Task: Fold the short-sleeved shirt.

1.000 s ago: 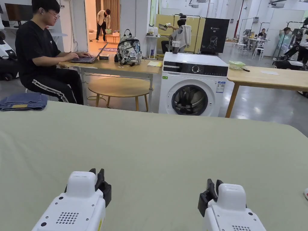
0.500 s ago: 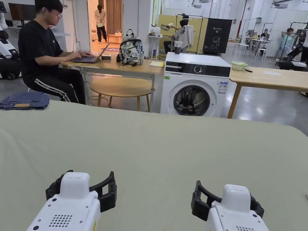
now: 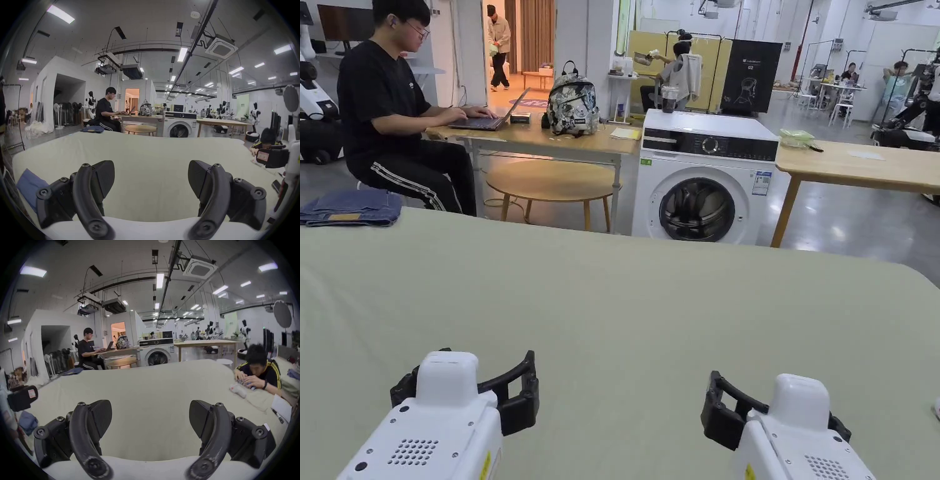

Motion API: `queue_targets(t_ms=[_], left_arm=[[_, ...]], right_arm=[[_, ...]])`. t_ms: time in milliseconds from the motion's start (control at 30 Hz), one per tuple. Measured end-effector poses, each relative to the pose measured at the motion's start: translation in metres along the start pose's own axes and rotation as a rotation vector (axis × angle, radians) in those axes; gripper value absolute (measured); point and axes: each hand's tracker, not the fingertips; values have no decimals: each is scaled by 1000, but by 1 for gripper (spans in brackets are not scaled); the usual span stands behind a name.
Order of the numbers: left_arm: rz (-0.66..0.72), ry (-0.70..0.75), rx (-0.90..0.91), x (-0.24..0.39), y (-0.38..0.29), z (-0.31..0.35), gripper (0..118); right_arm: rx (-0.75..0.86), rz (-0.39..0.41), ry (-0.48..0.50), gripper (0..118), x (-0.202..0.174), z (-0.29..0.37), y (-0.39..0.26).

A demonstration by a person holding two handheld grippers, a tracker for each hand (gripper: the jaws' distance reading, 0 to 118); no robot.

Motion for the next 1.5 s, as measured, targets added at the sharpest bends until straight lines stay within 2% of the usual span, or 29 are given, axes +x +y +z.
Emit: queue_targets(t_ms=[267,467,700,900,1500], left_arm=[[-11,-1,8,3,1,-2,94],[22,0,-21,1,4,-7,94],[10,-1,-34,-1,0,-12,95],[36,-12,-29,-2,2,-13,95],[-12,25,-33,-2,1,-9,95]], right_arm=[[-1,40,-43,98,-6,-3,3],[-1,68,-111,98,-14,-5,5],[-11,19,-74,99,-17,-5,14],[-40,47,-156,102,-25,-13,13],[-48,48,-141,102,-24,-11,12]])
